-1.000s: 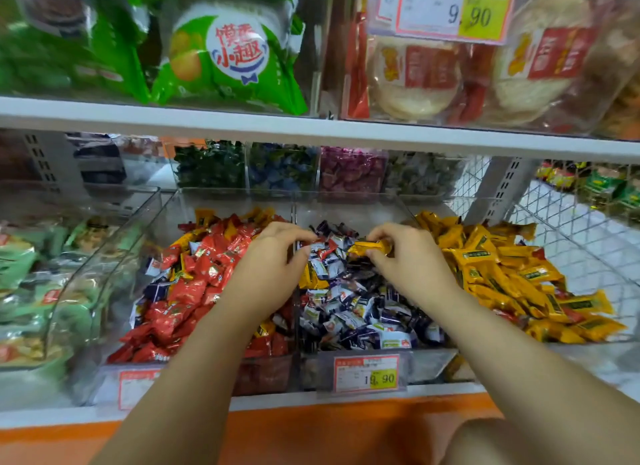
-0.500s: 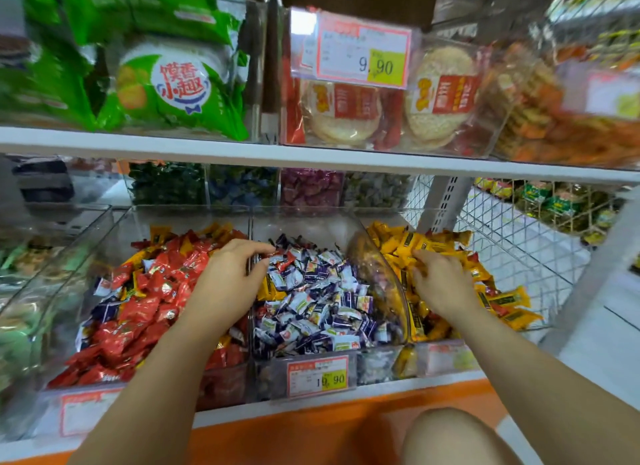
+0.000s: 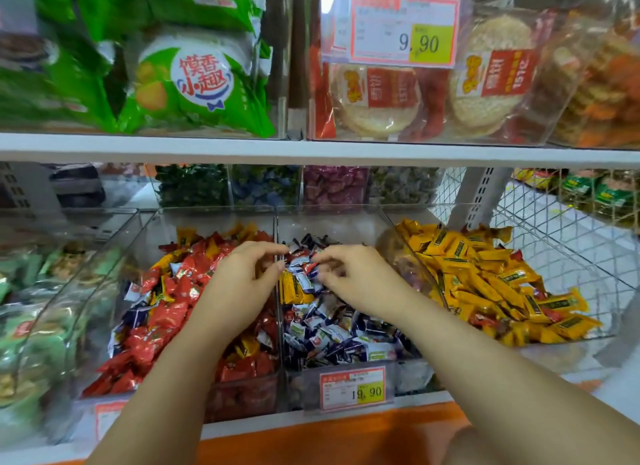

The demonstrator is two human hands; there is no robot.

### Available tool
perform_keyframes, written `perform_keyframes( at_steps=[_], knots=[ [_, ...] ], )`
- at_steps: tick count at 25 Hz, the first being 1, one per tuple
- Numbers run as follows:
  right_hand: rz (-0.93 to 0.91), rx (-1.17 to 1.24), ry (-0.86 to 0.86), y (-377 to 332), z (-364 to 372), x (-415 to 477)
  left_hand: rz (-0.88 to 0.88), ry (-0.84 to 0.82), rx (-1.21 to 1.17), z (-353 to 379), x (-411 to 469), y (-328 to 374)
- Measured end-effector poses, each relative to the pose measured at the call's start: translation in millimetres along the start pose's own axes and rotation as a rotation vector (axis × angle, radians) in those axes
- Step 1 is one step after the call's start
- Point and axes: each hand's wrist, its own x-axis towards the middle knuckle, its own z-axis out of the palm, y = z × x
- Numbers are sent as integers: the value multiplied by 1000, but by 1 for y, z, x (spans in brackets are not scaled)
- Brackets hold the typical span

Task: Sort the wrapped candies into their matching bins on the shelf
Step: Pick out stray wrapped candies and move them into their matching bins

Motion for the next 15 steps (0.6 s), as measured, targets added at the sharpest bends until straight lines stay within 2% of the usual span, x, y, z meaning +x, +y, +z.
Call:
perform_keyframes(
  at_steps=[3, 5, 9, 15],
  knots=[
    [28, -46, -223, 3, 29, 24, 6, -14, -17, -1, 1, -3],
    [79, -80, -301, 11, 38, 35, -4, -28, -46, -2, 2, -5],
    [166, -100, -285, 26, 42, 48, -12, -40, -72, -2, 3, -8],
    [171, -46, -316, 17, 56, 57, -11, -35, -77, -1, 7, -7]
  ],
)
